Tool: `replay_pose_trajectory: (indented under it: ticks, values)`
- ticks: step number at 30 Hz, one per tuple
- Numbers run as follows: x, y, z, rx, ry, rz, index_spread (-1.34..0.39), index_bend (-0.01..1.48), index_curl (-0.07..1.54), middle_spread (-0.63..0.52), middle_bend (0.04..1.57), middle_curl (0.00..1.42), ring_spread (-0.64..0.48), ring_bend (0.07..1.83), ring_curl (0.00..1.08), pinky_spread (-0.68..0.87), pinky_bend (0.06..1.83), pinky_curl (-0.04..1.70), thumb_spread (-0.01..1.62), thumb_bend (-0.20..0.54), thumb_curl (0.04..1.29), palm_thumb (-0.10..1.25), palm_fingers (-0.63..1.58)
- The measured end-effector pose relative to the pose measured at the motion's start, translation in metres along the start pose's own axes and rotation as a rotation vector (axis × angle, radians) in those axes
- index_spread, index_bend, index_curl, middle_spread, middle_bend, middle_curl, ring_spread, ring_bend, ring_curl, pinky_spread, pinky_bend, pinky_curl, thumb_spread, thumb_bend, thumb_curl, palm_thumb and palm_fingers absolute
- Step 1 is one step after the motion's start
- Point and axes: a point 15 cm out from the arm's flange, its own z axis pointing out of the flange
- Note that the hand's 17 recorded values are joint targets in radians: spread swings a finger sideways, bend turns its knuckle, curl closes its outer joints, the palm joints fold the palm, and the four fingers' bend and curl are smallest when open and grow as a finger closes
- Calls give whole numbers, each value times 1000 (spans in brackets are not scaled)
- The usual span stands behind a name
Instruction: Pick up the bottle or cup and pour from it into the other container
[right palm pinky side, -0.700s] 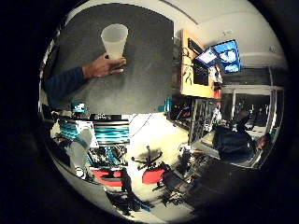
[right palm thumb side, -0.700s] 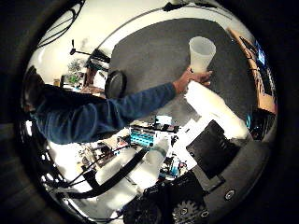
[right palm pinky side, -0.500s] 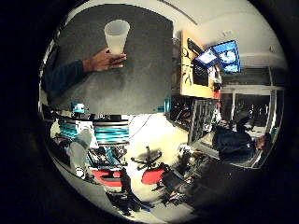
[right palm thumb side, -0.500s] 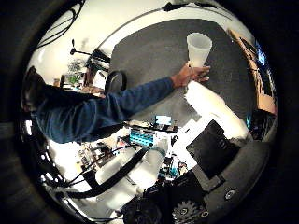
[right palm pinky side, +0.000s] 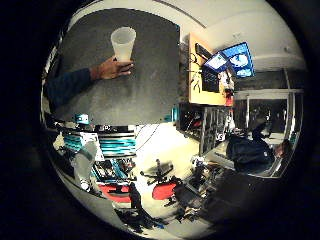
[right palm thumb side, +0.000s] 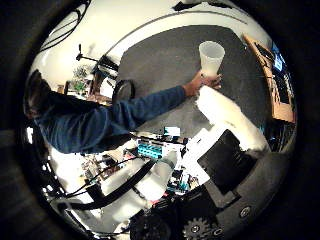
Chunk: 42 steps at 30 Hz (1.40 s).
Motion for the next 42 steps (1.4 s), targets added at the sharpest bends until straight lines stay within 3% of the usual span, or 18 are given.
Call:
replay_pose_trajectory:
  ticks: [19, 42]
  values:
    - [64, -19, 1, 172, -176, 229, -378, 143, 241, -102, 280, 362, 99, 376, 235, 457, 472, 297, 1135, -27, 285, 410, 344]
    - [137, -19, 52, 367, -462, 403, -327, 154, 252, -25, 344, 356, 137, 543, 225, 476, 674, 264, 1079, -25, 269, 336, 247]
